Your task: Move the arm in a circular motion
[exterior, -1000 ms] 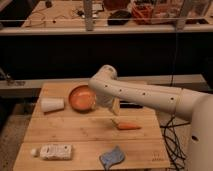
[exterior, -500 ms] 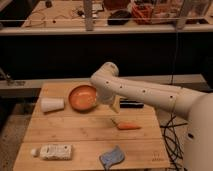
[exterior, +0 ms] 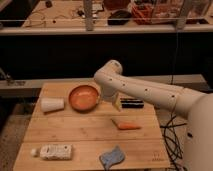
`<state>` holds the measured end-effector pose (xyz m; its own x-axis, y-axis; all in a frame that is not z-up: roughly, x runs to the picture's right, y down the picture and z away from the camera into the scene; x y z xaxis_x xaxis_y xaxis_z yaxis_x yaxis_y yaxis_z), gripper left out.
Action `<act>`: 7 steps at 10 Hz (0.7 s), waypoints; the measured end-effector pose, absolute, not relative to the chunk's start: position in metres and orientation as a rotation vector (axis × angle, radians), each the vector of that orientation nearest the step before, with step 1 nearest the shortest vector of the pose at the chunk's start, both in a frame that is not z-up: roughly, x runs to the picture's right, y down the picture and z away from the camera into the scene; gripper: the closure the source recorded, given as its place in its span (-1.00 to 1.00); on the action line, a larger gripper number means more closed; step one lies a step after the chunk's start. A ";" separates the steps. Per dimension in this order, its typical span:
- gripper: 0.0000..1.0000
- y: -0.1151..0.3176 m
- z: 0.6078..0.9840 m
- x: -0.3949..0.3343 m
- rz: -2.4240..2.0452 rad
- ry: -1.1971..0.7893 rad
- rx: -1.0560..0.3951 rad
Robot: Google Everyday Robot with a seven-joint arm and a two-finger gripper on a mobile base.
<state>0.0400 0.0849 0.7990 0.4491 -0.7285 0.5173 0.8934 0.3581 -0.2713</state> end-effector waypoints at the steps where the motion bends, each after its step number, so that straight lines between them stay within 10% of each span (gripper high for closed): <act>1: -0.60 0.083 0.800 0.045 -1.066 -0.331 -0.566; 7: -0.60 0.064 0.805 0.070 -1.024 -0.326 -0.567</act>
<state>0.0698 0.0645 0.8051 0.4902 -0.7087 0.5074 0.8716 0.3951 -0.2902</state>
